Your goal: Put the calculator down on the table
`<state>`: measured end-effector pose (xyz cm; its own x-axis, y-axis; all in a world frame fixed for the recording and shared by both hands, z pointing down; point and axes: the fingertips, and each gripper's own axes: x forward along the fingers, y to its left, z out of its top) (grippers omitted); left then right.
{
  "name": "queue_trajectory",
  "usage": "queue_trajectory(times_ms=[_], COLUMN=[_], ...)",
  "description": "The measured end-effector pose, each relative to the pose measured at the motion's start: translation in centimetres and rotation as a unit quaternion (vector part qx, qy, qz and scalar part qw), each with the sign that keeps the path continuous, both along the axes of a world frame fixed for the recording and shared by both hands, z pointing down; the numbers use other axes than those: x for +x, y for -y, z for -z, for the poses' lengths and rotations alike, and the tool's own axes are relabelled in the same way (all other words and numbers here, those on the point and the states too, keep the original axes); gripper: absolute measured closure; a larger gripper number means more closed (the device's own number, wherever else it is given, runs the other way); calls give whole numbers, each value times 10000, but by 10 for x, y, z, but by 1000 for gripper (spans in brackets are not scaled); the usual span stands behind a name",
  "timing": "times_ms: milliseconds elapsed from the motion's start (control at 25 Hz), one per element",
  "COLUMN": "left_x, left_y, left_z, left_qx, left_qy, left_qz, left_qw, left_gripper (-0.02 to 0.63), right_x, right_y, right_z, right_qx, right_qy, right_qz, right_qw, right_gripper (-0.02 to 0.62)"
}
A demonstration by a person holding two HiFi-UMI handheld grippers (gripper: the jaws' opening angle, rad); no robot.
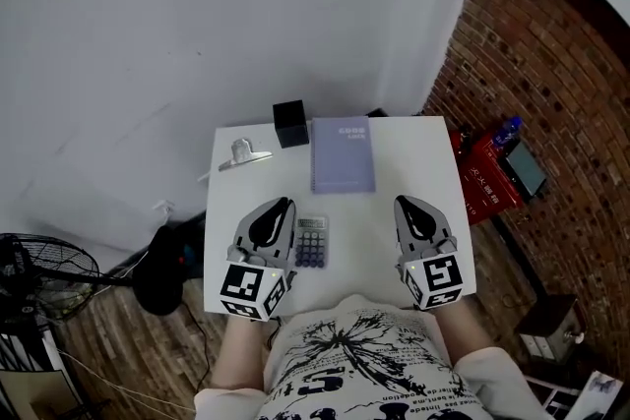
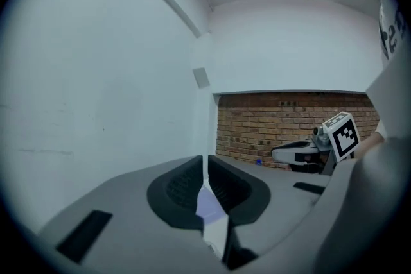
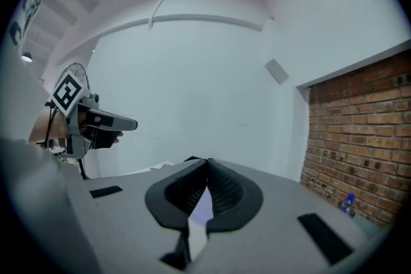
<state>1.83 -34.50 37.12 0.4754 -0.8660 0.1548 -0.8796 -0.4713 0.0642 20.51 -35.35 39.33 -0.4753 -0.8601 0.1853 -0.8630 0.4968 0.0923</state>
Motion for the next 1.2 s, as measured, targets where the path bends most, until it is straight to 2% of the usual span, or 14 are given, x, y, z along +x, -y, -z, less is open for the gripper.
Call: queue_trajectory(times_ms=[80,280,680,1200], left_x=[1,14,32,45], left_y=[-7,-18,-20,-20], left_z=[13,25,19,23], left_qx=[207,459,333,421], left_qy=[67,54,80,84], left_qz=[-23,-320,-511,-564], left_qw=[9998,9984,9981,9975], left_gripper=[592,592,592,592], right_x=[3,4,10,12], right_y=[-3,-7,-5,-8], right_z=[11,18,13,19], right_qx=[161,271,99,275], right_qy=[17,46,142,132], right_qz=[-55,65,146,324], right_qw=[9999,9996,9997,9990], right_gripper=[581,581,583,583])
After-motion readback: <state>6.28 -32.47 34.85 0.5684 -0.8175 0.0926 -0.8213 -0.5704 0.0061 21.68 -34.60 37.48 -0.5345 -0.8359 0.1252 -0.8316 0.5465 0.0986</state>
